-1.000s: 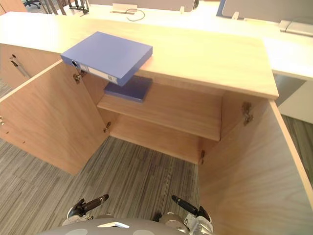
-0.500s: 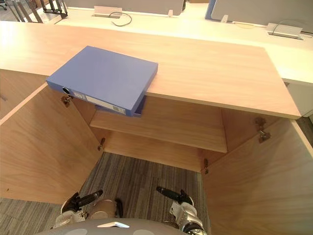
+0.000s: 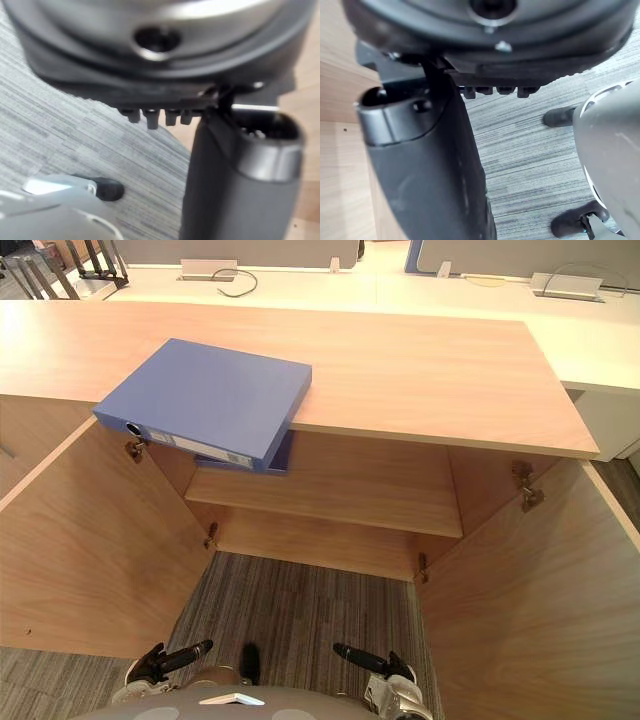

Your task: Walk over to the cabinet, pick up the folder, carry it to the office cabinet, place the folder inside the office cabinet, then close the office cabinet door

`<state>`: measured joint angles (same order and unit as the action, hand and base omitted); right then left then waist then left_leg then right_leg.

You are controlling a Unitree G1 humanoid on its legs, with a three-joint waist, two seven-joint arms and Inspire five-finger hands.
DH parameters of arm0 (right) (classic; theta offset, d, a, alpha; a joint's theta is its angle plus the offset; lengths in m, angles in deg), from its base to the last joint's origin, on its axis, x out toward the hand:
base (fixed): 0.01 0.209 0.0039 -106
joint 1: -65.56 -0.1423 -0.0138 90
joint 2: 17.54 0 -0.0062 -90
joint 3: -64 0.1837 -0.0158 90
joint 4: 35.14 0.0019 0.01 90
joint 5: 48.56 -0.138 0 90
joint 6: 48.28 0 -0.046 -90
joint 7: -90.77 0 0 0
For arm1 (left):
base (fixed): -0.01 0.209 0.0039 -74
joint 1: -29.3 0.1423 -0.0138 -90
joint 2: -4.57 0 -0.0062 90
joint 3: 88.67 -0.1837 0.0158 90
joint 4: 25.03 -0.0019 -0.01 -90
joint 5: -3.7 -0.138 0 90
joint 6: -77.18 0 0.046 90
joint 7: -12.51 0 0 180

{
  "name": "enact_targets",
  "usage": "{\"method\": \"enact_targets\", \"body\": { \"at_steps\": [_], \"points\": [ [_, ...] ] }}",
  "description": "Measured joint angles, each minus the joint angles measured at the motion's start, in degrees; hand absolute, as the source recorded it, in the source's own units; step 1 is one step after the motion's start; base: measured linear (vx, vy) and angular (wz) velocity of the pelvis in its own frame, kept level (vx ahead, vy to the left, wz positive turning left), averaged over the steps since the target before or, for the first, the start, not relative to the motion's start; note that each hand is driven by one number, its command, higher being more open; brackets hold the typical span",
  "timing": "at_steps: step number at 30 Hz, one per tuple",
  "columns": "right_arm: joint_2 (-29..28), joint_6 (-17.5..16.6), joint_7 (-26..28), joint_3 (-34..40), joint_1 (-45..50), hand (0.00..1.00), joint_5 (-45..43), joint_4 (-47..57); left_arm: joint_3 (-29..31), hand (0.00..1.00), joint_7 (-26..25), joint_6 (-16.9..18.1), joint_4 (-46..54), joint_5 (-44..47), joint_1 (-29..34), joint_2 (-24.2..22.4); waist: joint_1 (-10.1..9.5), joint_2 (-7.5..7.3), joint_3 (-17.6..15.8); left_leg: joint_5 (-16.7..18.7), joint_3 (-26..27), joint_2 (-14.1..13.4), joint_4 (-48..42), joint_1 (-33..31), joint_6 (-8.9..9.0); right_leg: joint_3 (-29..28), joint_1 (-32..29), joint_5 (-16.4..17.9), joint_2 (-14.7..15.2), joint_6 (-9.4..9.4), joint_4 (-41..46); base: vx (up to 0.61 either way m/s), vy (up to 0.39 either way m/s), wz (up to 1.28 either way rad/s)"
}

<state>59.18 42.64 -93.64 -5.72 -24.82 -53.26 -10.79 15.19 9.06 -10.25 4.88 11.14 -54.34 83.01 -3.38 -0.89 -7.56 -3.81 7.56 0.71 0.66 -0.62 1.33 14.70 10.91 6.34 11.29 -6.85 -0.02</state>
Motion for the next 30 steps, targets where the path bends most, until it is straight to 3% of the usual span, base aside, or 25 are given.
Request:
{"method": "enact_targets", "body": {
  "at_steps": [2,5,10,16,18,19,22,30],
  "points": [
    [-0.23,0.0,0.02,-0.12,0.0,1.0,0.01,-0.01,-0.41,1.0,0.1,0.07,0.15,3.93,0.51,-0.06,0.21,-0.01,0.09,-0.83,-1.72,1.08,4.07,2.26,1.35,-0.23,-0.03,0.23,0.48,0.33,-0.09,-0.1,0.079,-0.1],
    [-0.91,0.0,0.06,-0.85,0.06,1.0,0.01,0.01,-3.01,1.0,-0.26,0.0,4.47,9.57,2.69,-0.27,0.3,-0.18,0.12,-0.65,-4.15,2.01,4.41,2.08,1.07,-0.68,-0.29,0.26,0.73,0.7,-0.1,-0.06,0.058,-0.03],
    [-1.08,0.0,-0.01,-3.19,0.7,1.0,2.13,0.07,-10.67,1.0,-0.16,0.49,28.5,19.48,10.56,-2.69,-0.24,-0.64,0.73,-0.99,-7.02,2.72,4.39,0.77,0.59,-0.35,-1.12,0.44,0.75,1.02,-0.08,0.01,0.012,0.12],
    [-1.12,0.03,-0.21,-6.34,1.27,1.0,2.89,1.35,-12.23,1.0,-0.44,0.51,50.07,18.17,13.42,-4.89,-1.14,-0.75,1.02,-2.24,-8.04,2.66,4.18,0.81,-0.93,0.55,-0.37,0.26,0.34,0.27,-0.15,0.08,-0.04,0.06],
    [-1.19,-0.04,-0.84,-7.41,2.31,1.0,4.0,2.53,-10.86,1.0,-2.64,0.53,59.24,13.33,14.19,-6.06,-1.21,-0.7,1.12,-2.35,-8.51,1.98,4.13,0.84,-1.04,0.75,-0.12,0.02,-0.02,-0.07,-0.05,0.09,-0.081,0.11],
    [-1.47,-0.1,-1.4,-7.56,2.96,1.0,4.0,3.58,-10.65,1.0,-5.11,1.08,65.88,6.76,14.29,-6.66,-1.42,-0.71,1.12,-2.29,-9.07,1.67,4.13,0.83,-0.95,0.97,0.3,-0.02,-0.35,-0.11,0.16,0.05,-0.067,0.13],
    [-2.05,-0.26,-2.71,-7.98,4.09,1.0,4.0,5.01,-10.03,1.0,-10.07,2.59,75.54,-3.55,14.22,-7.42,-2.13,-0.73,1.23,-1.49,-9.41,0.96,3.29,0.8,-0.32,1.68,0.33,-0.11,-0.52,-0.25,1.43,0.02,-0.041,0.07],
    [-3.43,-0.46,-5.24,-9.74,5.89,1.0,3.96,7.21,-1.38,1.0,-25.72,3.77,83.93,-15.06,16.55,-8.82,-3.17,-2.34,2.53,-0.37,-10.79,0.61,2.85,0.64,-0.27,4.37,0.4,-0.09,-0.81,-0.26,2.94,-0.05,-0.022,0.07]
  ]
}}
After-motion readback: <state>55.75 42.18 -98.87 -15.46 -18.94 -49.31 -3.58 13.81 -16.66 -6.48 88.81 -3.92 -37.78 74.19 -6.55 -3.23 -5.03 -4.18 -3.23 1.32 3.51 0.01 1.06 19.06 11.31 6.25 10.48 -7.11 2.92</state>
